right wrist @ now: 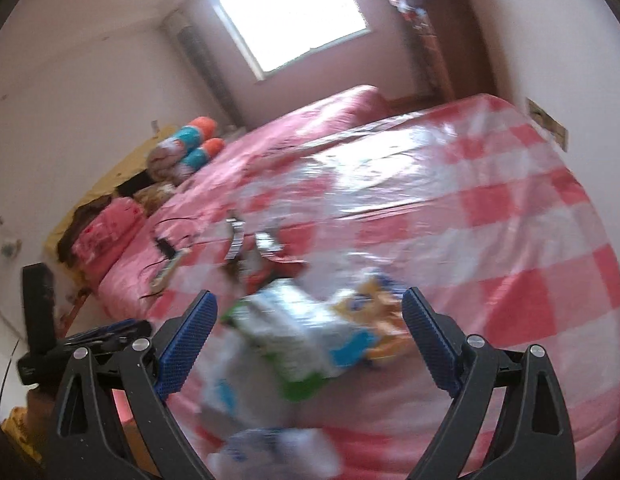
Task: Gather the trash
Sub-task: 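Move both tools back over the checked sheet toward the remaining trash, then grasp the white wipes pack with the left tool while the right tool grasps the yellow bread bag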
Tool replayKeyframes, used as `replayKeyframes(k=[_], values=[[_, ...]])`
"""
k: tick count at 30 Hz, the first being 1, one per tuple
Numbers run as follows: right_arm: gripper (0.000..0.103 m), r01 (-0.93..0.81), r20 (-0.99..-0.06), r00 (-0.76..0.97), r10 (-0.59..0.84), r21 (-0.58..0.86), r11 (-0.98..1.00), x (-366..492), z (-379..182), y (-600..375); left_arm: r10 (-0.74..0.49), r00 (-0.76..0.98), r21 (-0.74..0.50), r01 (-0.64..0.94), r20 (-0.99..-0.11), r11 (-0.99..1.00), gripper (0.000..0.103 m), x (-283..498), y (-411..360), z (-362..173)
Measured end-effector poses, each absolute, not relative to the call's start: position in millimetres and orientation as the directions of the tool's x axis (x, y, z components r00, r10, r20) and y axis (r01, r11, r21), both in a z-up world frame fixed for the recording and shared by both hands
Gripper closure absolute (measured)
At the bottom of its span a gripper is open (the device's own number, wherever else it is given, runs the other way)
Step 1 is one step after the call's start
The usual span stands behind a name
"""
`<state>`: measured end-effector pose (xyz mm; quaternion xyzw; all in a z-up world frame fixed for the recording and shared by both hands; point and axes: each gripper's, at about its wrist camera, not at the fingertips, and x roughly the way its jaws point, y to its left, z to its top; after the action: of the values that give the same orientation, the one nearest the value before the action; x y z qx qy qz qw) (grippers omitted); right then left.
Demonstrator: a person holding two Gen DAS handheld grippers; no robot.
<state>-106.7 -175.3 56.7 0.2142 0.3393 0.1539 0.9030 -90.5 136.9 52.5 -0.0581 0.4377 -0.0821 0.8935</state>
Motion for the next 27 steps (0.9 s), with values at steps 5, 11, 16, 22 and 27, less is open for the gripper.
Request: replayKeyframes(k=[5,11,16,22,27], values=[[0.011,-0.082,-0.582,0.718,0.382,0.474,0.877,-97,46,-198,-0.282,0.561,-0.181,0.229,-0.778,0.956,0.023,-93,108,54],[0.021,-0.080,-0.624,0.697,0.354,0.422,0.903,-87,38,-199,-0.342,0.486,-0.184,0.344,-0.804,0.921,0.023,-101,73,48],[0.026,-0.108,-0.642,0.688,0.338,0.370,0.923,-85,37,-191,-0.354,0.422,-0.194,0.377,-0.835,0.906,0.023,-96,40,36],[0.028,-0.112,-0.667,0.670,0.325,0.342,0.933,-81,32,-190,-0.323,0.383,-0.164,0.392,-0.865,0.905,0.021,-89,10,22],[0.028,-0.129,-0.674,0.652,0.347,0.353,0.927,-79,27,-191,-0.256,0.378,-0.108,0.371,-0.890,0.922,0.015,-81,-3,15]])
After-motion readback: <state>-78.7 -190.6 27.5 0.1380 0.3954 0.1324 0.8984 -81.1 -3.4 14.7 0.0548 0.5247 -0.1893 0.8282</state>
